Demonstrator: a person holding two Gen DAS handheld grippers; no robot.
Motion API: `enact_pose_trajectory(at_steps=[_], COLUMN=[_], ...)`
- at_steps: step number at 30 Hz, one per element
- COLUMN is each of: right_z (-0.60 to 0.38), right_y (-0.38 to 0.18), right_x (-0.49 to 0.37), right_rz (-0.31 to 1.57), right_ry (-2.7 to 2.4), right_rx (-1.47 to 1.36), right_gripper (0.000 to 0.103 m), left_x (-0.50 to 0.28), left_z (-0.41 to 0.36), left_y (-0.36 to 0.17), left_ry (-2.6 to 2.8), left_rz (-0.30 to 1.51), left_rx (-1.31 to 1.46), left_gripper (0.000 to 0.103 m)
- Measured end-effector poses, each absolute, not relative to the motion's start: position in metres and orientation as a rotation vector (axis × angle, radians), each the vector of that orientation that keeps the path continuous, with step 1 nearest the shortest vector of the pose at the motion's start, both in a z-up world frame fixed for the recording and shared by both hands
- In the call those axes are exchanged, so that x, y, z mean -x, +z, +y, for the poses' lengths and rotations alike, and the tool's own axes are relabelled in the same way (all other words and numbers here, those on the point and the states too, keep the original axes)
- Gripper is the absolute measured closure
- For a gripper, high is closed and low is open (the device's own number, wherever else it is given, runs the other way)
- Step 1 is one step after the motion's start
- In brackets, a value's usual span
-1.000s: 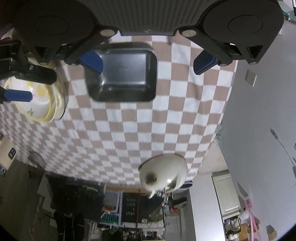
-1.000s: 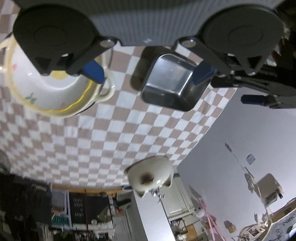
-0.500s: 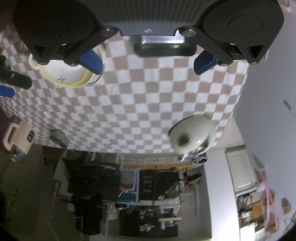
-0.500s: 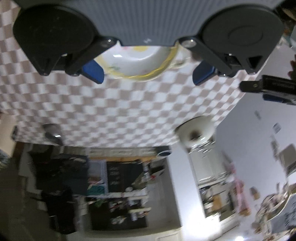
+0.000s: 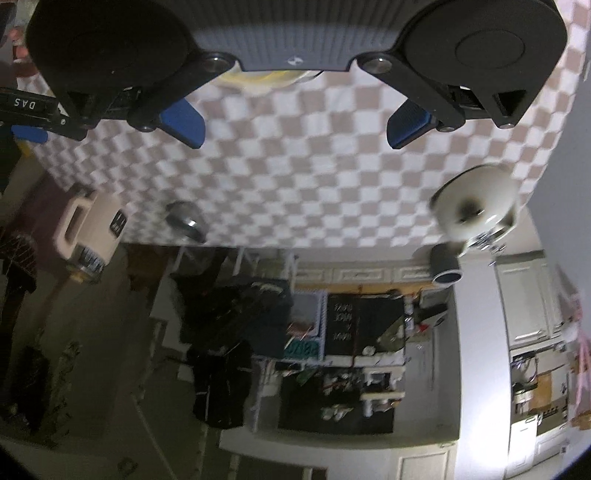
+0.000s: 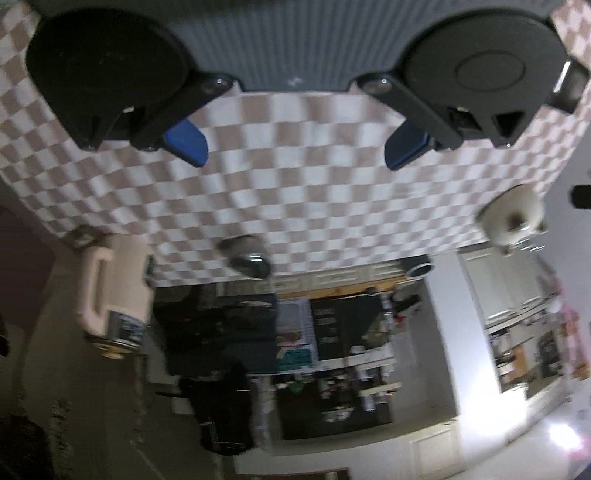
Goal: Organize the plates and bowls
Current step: 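Move both tools to the steel round bowl beside the cream kettle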
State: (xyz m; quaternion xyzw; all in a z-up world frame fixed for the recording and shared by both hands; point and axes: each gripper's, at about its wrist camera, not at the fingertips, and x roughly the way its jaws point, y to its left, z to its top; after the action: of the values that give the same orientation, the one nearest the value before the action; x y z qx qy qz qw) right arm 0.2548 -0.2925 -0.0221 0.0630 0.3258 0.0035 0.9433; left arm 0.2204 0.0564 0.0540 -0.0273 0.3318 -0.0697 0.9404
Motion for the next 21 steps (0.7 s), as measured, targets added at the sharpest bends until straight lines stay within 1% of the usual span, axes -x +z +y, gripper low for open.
enact_pose_trajectory(at_steps=[6,11,16,21], right_z=[-0.333,-0.359,-0.381,-0.384], right_y=[-0.014,-0.021,-0.045,-0.080], right_x=[-0.292,-0.332,-0.376,-0.431], right_rz=[0.648,0.688,0.685,0.712], right_ry=[-0.060,-0.109,-0.146,-0.143], right_rx=[-0.153,-0.213,-0.290,-0.382], right_gripper=[0.000,0.000,0.001,0.001], left_x=[-0.265,-0.326,-0.392,-0.456], left_z=[0.011,-0.030,-0.071,-0.106], left_y=[0.055,0.046,0.029,-0.005], left_ry=[-0.165,-0.179,-0.227,-0.279], left_rz=[0.620,0.633,0.648,0.689], left_rx=[0.079,0.087,0.121,0.072], left_gripper=[0.000,0.000,0.000,0.000])
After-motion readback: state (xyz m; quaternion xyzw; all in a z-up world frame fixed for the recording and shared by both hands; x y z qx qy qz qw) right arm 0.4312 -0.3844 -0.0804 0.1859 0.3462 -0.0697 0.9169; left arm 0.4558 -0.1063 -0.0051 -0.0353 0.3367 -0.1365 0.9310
